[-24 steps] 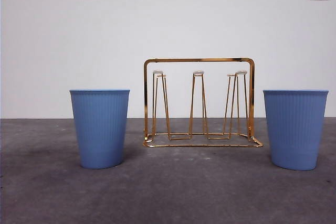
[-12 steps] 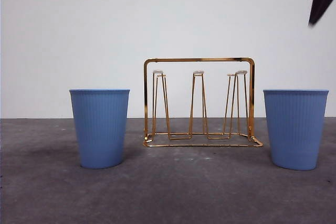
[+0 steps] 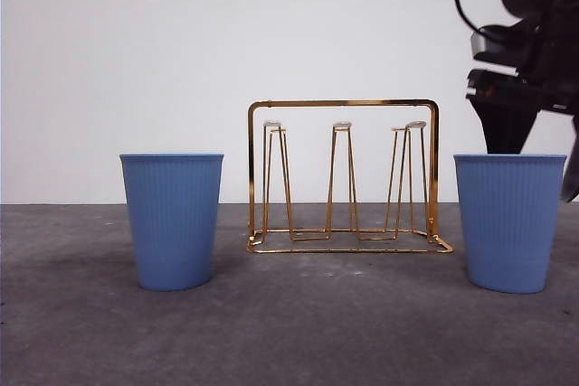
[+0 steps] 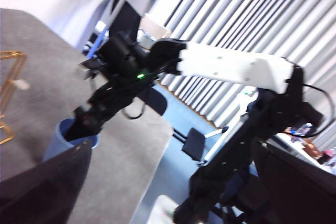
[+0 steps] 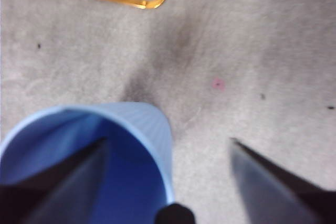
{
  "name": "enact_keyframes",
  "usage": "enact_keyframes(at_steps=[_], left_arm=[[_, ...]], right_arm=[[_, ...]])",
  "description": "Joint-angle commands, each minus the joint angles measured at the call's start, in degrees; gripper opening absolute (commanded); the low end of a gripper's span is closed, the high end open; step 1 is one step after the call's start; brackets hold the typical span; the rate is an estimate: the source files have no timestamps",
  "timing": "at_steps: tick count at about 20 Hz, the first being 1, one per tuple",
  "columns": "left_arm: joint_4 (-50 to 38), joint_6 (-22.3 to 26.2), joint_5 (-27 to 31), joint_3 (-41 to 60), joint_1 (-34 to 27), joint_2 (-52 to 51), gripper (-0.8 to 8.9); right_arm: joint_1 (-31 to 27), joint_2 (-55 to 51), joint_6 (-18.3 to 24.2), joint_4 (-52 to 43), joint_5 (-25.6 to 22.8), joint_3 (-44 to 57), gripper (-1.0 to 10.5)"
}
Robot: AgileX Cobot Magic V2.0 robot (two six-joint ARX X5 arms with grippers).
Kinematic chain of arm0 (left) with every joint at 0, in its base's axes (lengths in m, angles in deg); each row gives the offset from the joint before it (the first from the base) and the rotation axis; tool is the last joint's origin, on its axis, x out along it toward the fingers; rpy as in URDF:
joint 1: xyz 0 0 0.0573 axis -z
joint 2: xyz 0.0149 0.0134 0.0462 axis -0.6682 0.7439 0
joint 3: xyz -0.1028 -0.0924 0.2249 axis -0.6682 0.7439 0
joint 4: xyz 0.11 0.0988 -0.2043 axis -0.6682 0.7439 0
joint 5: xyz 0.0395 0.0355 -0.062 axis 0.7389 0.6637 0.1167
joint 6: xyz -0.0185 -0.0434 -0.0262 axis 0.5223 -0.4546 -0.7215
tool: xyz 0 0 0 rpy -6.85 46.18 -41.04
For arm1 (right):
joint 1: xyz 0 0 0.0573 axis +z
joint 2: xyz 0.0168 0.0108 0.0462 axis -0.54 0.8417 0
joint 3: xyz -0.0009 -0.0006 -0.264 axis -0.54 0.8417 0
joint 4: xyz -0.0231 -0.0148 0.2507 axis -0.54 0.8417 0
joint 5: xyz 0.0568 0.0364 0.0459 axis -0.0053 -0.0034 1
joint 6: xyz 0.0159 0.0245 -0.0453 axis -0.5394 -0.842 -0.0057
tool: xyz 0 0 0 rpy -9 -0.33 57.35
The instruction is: Pick up cup 1,put cup 1 in the cup rack,pick up cup 2,put cup 2 in the cup rack
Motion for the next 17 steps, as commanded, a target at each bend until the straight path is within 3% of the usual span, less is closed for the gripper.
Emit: enact_keyframes(at_steps=[1, 4, 11, 17], left_arm=[[-3.2, -4.3, 0.4, 0.0, 1.6, 0.4, 7.22], [-7.3, -7.5, 1.2, 0.0, 3.6, 1.2, 7.22], [-18.5, -15.2, 8.4, 0.0, 7.4, 3.3, 7.22], [-31.2, -23.0, 13.8, 0.0, 7.9, 5.4, 7.22]], right_arm=[[0.3, 1.6, -0.1, -0.7, 0.0, -0.2, 1.1], [0.2, 2.1, 0.7, -1.5, 0.2, -0.2, -0.1], [0.2, -4.0, 2.8, -1.8, 1.7, -0.7, -0.1], [0.3, -22.6, -1.6, -4.0, 16.3, -10.5, -0.1]])
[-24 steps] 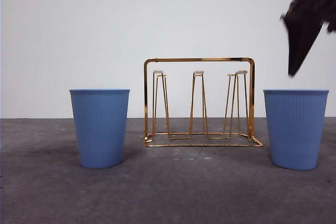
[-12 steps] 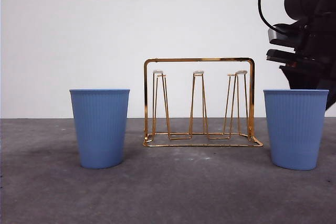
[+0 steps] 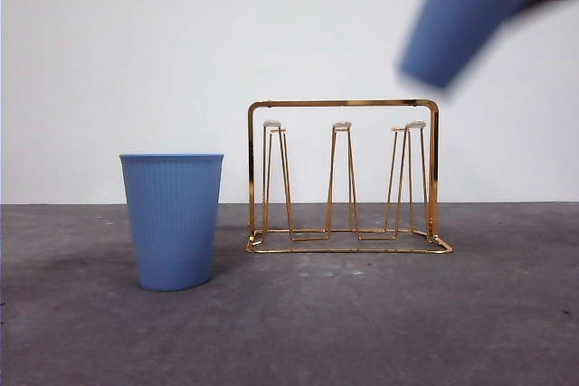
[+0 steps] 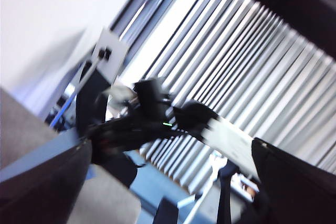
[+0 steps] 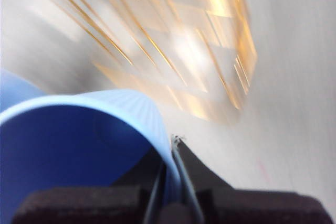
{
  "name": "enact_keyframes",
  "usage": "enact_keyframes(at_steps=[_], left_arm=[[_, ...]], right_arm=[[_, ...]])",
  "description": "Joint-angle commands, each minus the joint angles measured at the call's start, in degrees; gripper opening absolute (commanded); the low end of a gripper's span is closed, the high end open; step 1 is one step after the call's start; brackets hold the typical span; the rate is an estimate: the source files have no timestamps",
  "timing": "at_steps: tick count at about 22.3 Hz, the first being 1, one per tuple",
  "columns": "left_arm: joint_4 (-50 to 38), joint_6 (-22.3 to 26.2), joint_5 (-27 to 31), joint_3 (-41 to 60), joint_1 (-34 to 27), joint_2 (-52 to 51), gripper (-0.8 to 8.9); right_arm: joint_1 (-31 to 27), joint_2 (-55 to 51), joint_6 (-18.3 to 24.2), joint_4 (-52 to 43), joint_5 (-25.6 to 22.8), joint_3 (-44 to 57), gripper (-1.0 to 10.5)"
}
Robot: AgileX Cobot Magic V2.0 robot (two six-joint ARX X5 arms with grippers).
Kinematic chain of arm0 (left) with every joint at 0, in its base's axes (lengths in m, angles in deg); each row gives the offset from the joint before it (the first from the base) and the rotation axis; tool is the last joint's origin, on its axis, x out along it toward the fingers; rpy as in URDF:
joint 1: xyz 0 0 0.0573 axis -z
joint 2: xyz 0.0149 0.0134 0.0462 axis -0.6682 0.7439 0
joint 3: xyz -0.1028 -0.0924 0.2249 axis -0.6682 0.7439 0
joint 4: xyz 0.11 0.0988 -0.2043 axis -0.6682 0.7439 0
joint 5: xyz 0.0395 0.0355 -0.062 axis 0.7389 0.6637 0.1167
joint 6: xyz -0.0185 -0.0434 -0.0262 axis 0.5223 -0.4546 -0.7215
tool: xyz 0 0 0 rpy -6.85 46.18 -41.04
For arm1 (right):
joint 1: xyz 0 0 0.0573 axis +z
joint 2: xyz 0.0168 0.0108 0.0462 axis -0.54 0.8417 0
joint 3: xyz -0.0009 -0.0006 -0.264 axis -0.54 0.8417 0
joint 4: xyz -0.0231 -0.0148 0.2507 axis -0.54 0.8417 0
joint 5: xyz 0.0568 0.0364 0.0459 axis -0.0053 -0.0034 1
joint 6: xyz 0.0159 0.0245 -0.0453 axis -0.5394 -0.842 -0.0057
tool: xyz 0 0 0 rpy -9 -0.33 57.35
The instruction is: Pick up cup 1,put cup 1 in the cup rack,pick up cup 2,put cup 2 in the cup rack
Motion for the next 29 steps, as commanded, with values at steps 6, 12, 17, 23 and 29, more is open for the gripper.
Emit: enact_keyframes(at_steps=[6, 12, 17, 23, 29], left_arm=[[-23.9, -12.1, 7.9, 0.0, 4.8, 6.6, 7.21], [-41.3, -15.4, 17.6, -0.1, 9.7, 13.8, 7.19], [-44.7, -15.2, 20.6, -2.6, 12.3, 18.0, 7.19], [-45.4, -12.6, 20.8, -7.9, 15.1, 22.1, 7.19], [-44.2, -10.7, 22.1, -9.6, 15.6, 22.9, 7.19]], right_arm=[[0.1, -13.3, -12.7, -23.1, 17.6, -12.8, -0.1], [2.0, -14.0, -20.4, -36.5, 20.9, -13.6, -0.1], [7.2, -12.1, -20.2, -37.8, 17.3, -13.6, -0.1], [14.9, -8.5, -19.3, -40.2, 13.2, -13.6, -0.1], [19.3, -5.8, -17.5, -40.3, 10.6, -13.6, -0.1]])
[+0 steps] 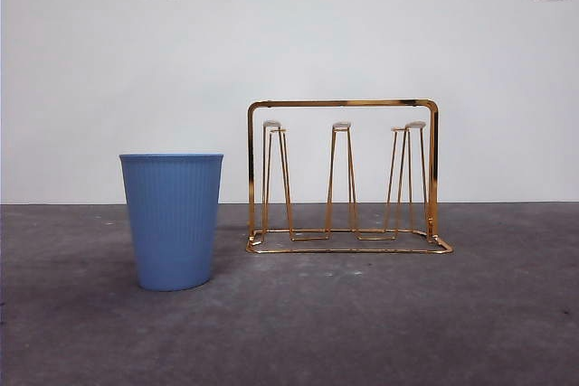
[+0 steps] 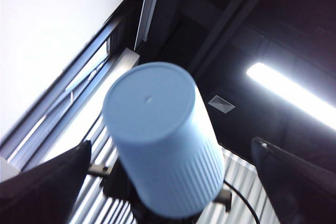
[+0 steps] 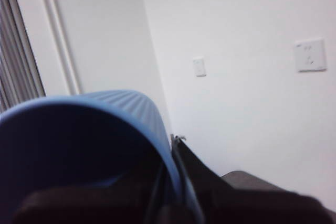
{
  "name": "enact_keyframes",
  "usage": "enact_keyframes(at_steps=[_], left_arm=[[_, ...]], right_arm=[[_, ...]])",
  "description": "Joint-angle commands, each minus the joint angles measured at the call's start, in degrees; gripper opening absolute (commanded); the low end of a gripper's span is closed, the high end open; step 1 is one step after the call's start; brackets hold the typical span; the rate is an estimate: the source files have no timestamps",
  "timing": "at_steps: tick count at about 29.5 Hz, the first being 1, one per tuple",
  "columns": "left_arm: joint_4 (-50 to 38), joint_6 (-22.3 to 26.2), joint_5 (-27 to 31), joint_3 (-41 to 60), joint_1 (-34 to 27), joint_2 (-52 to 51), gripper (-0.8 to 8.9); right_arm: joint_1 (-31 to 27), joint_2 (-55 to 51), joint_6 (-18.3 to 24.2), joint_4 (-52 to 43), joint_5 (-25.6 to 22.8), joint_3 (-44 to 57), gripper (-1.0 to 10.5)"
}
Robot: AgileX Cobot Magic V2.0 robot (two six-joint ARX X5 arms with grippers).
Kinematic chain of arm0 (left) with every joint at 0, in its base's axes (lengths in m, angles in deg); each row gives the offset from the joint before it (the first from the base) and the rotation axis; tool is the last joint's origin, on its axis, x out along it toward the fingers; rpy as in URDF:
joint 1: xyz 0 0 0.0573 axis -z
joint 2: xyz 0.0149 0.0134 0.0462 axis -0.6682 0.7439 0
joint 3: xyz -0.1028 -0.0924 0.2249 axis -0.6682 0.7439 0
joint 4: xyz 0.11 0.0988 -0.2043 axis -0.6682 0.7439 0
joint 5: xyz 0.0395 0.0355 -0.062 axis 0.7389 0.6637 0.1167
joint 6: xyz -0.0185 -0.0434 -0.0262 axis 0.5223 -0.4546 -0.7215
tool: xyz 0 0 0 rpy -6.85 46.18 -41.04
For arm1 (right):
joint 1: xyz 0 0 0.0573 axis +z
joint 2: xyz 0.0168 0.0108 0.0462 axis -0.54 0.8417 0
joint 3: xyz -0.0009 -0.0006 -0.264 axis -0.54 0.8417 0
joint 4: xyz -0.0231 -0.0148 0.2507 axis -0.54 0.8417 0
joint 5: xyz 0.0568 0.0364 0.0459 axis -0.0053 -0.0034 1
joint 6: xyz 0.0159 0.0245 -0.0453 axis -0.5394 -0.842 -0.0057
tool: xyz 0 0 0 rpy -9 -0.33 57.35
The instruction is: Pick up cup 1,put cup 1 in the cup rack,pick up cup 2,put cup 2 in the cup rack
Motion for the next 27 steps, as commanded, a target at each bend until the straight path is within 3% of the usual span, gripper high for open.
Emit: enact_keyframes(at_steps=[1, 9, 13, 21, 27], left_arm=[[0.5, 2.3, 0.6, 0.0, 0.1, 0.2, 7.19], [1.4, 2.5, 2.1, 0.0, 0.1, 0.2, 7.14], [2.2, 2.5, 2.1, 0.0, 0.1, 0.2, 5.45], [2.1, 2.5, 3.8, 0.0, 0.1, 0.2, 2.98], [2.1, 2.5, 3.8, 0.0, 0.1, 0.2, 0.14]], right_arm=[[1.6, 0.9, 1.5, -0.9, -1.2, 0.2, -0.1], [5.3, 3.7, 3.0, -0.7, -2.4, 0.2, -0.1], [5.3, 3.9, 3.3, -0.7, -2.5, 0.2, -0.1], [5.3, 3.9, 3.4, 0.1, -3.9, 0.2, -0.1], [5.3, 3.9, 5.1, 1.9, -4.6, 0.2, -0.1]])
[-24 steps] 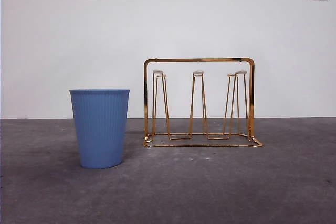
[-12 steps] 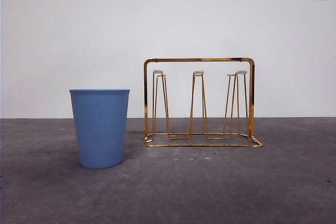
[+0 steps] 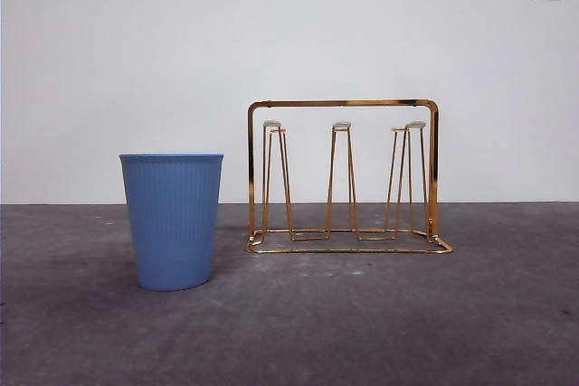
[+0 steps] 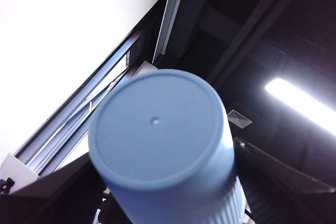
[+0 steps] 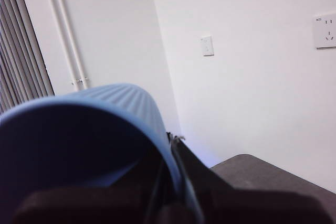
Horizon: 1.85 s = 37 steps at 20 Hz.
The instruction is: Pick up cup 1,put cup 1 in the cup rack,pick up cup 2,put cup 2 in the cup rack
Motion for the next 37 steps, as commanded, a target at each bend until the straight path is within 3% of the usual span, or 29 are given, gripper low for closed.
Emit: enact_keyframes(at_steps=[1, 8, 12, 14, 18, 23, 27, 31, 34, 37], left_arm=[[-0.5, 2.5, 0.2, 0.0, 0.1, 0.1, -0.14], [-0.5, 2.6, 1.2, 0.0, 0.1, 0.1, -0.09], [-0.3, 4.5, 1.2, 0.0, 0.0, 0.1, -0.09], [-0.3, 4.5, 1.2, 0.0, -0.1, 0.1, -0.09], [1.2, 5.2, 1.1, 0.0, -1.1, 0.1, -0.09], [5.5, 7.6, 1.0, 0.0, -2.5, 0.1, -0.09], [12.0, 14.4, 1.0, -0.2, -2.7, 0.1, -0.09], [27.9, 27.3, 2.5, -2.3, -2.2, 0.3, -0.09], [37.6, 37.6, 7.3, -4.8, 0.1, 1.7, -0.09], [42.6, 44.5, 10.6, -7.2, 2.0, 4.0, -0.09]], right_arm=[[0.1, 0.1, 1.1, 0.6, -1.1, 0.2, -0.1], [0.0, 0.1, 1.1, 3.5, -1.2, 0.2, 0.1], [0.0, -0.4, 1.6, 6.4, -2.0, 0.2, 2.1], [-0.1, -1.0, 2.6, 8.5, -2.5, 0.2, 2.3], [0.0, -3.9, 7.1, 14.4, -7.7, 0.2, 2.3], [0.0, -9.9, 13.0, 25.0, -18.7, 0.2, 2.3], [0.0, -14.3, 14.9, 34.4, -26.9, 0.2, 2.3], [0.0, -17.7, 16.5, 41.6, -34.2, 0.2, 2.3], [0.0, -19.7, 17.0, 43.9, -37.1, 0.2, 2.3], [0.0, -20.6, 17.1, 44.8, -39.0, 0.2, 2.3]])
